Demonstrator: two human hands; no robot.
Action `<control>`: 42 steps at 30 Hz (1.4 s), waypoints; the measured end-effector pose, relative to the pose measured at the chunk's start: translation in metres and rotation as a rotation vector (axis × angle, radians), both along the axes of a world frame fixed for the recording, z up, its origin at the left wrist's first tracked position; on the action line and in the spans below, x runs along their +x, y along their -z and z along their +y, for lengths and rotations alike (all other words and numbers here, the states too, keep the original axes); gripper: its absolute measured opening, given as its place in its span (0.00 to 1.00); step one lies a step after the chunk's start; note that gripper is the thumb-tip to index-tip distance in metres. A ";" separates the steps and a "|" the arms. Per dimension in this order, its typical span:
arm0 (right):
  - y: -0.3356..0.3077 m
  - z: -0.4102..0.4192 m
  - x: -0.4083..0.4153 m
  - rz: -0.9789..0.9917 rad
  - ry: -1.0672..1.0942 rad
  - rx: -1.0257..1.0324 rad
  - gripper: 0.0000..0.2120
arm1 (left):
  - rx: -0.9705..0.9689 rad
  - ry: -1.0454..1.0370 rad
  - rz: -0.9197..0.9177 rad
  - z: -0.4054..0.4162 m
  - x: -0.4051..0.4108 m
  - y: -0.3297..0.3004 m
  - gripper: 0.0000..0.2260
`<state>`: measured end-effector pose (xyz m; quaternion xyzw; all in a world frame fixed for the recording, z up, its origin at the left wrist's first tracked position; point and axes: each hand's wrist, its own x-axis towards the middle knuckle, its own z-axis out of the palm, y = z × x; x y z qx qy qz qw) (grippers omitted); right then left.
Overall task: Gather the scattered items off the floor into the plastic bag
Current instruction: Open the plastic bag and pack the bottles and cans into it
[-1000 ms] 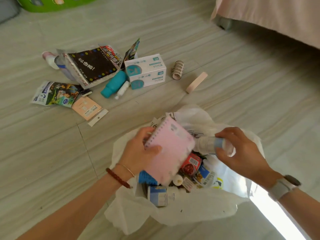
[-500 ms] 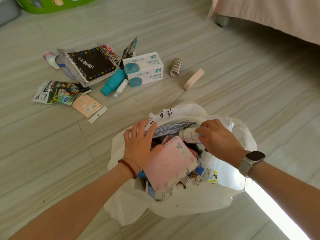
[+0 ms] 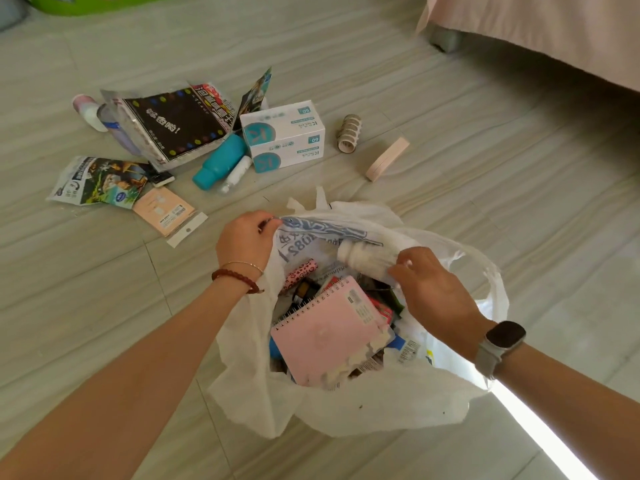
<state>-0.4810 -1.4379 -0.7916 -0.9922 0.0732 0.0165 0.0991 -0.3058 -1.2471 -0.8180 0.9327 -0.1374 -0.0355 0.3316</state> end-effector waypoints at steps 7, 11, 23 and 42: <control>0.017 -0.001 0.053 0.085 -0.017 -0.087 0.32 | 0.103 0.033 -0.002 0.000 -0.001 0.008 0.12; 0.026 -0.014 0.079 0.180 -0.015 -0.175 0.24 | 0.118 0.042 -0.032 0.004 0.006 0.010 0.11; 0.024 -0.023 0.109 0.080 0.038 -0.140 0.22 | 0.170 0.091 0.096 -0.013 0.032 0.008 0.22; -0.004 -0.018 0.008 0.128 -0.173 -0.222 0.25 | 0.617 0.614 0.043 0.061 -0.053 -0.013 0.40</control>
